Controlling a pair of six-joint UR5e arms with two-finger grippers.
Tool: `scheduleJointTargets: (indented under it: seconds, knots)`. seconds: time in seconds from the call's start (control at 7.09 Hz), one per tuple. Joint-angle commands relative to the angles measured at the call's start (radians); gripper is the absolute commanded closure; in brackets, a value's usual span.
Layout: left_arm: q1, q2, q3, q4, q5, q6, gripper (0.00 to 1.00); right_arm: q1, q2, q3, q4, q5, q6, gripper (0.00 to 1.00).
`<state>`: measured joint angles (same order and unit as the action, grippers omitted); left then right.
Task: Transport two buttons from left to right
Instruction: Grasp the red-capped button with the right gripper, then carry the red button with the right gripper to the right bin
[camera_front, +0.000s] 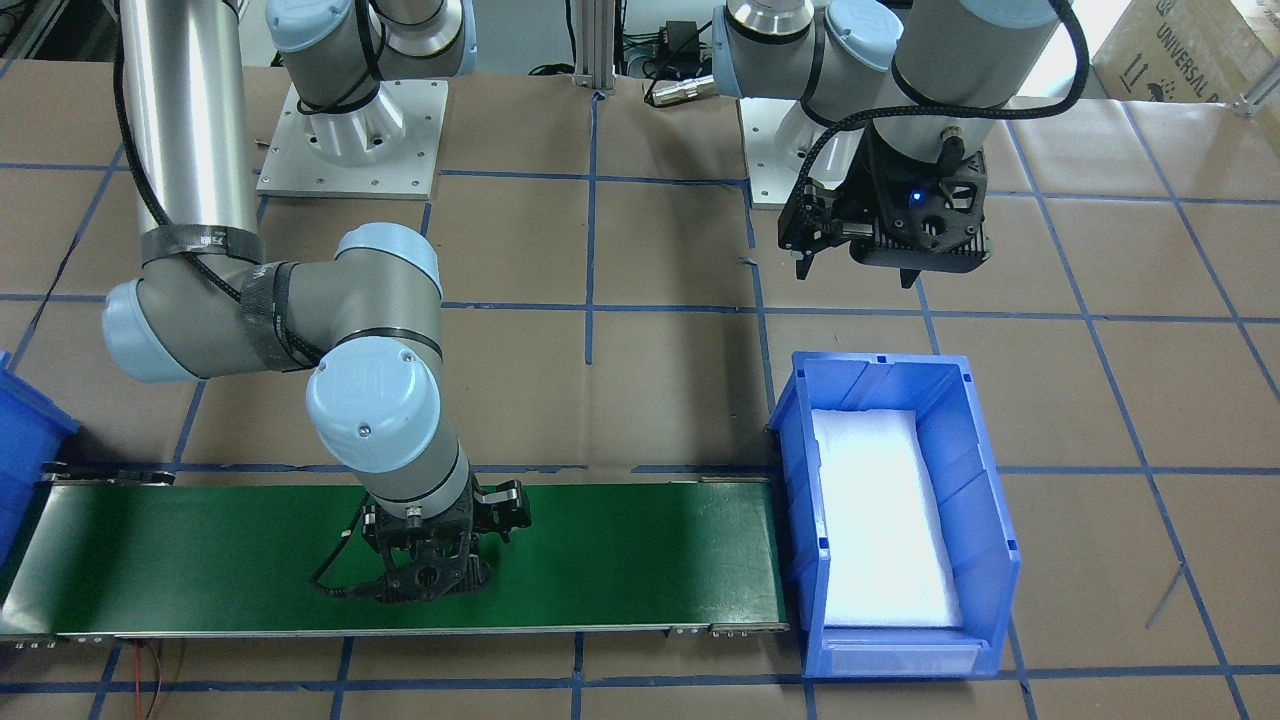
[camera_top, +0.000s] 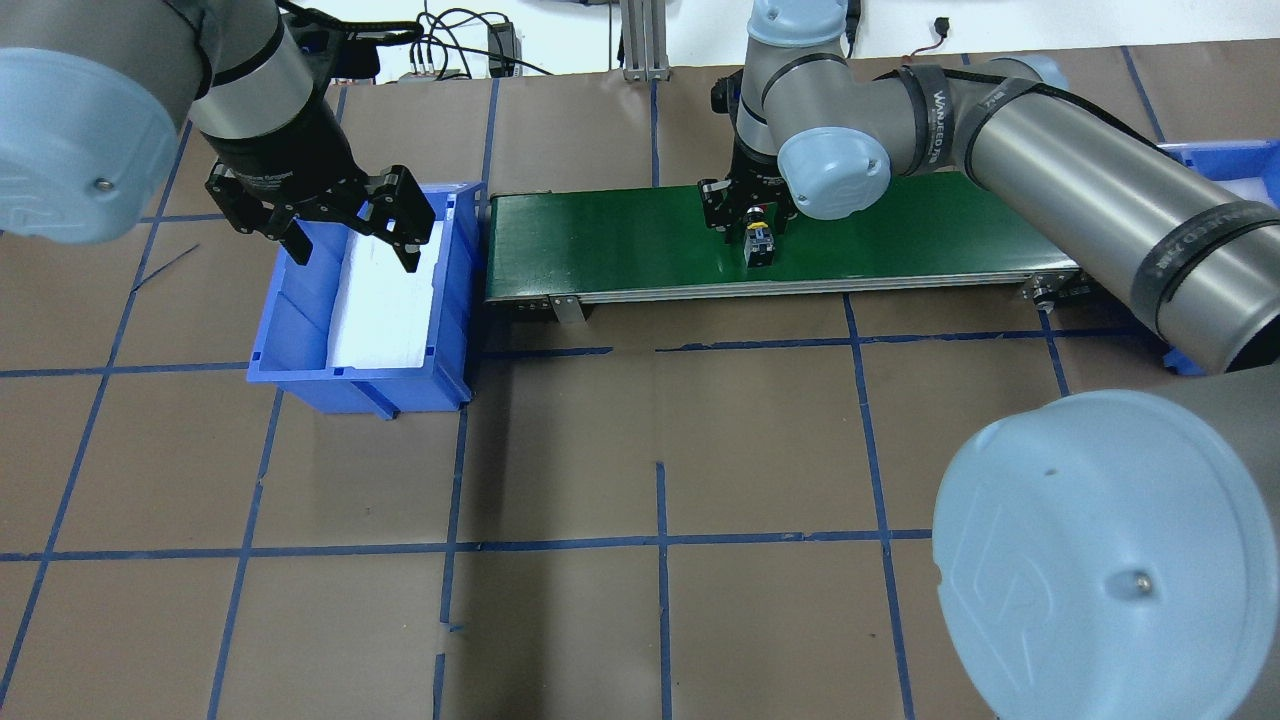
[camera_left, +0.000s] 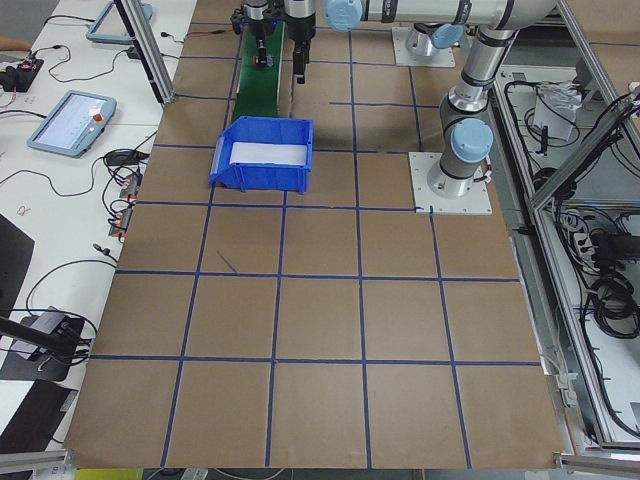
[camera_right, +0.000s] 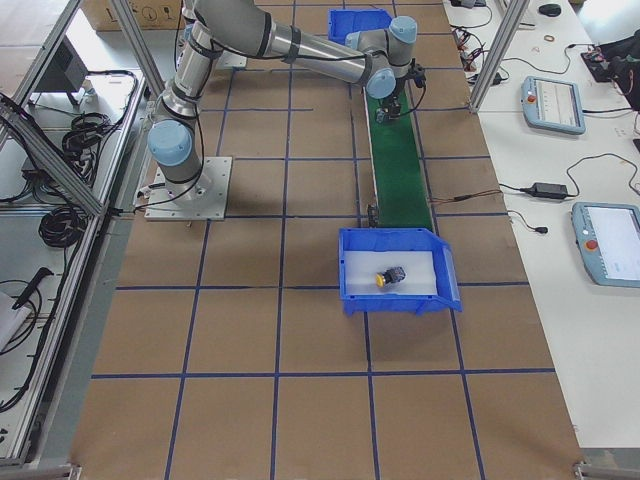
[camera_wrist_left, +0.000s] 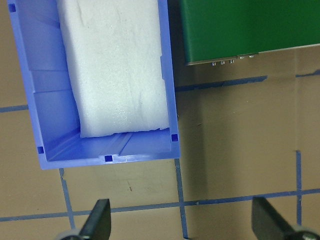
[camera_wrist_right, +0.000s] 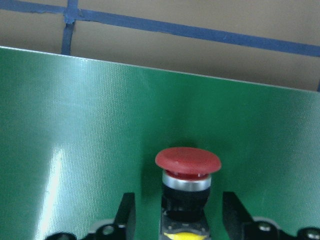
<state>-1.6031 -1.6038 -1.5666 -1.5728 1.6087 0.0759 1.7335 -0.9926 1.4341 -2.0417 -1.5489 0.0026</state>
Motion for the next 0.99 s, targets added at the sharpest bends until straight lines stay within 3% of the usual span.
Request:
scheduleJointTargets:
  seconds: [0.0, 0.14, 0.42, 0.56, 0.71, 0.85]
  knots:
    - [0.002, 0.002, -0.001, -0.001, 0.004, 0.001, 0.0, -0.005, -0.03, 0.006, 0.014, -0.042, 0.005, 0.93]
    - [0.002, 0.002, -0.001, -0.001, 0.004, 0.001, 0.0, -0.017, -0.067, 0.009, 0.027, -0.043, -0.007, 0.94]
    - [0.002, 0.004, -0.001, -0.001, 0.005, 0.001, 0.0, -0.119, -0.206, -0.001, 0.18, -0.05, -0.062, 0.93]
    - [0.0, 0.004, 0.0, -0.001, 0.005, 0.001, 0.0, -0.22, -0.26, -0.006, 0.268, -0.034, -0.143, 0.92]
    - [0.0, 0.004, 0.0, -0.001, 0.007, 0.001, 0.0, -0.374, -0.289, -0.01, 0.349, 0.037, -0.274, 0.91]
    - [0.002, 0.004, 0.0, -0.003, 0.008, -0.001, 0.0, -0.51, -0.287, -0.047, 0.398, 0.038, -0.47, 0.9]
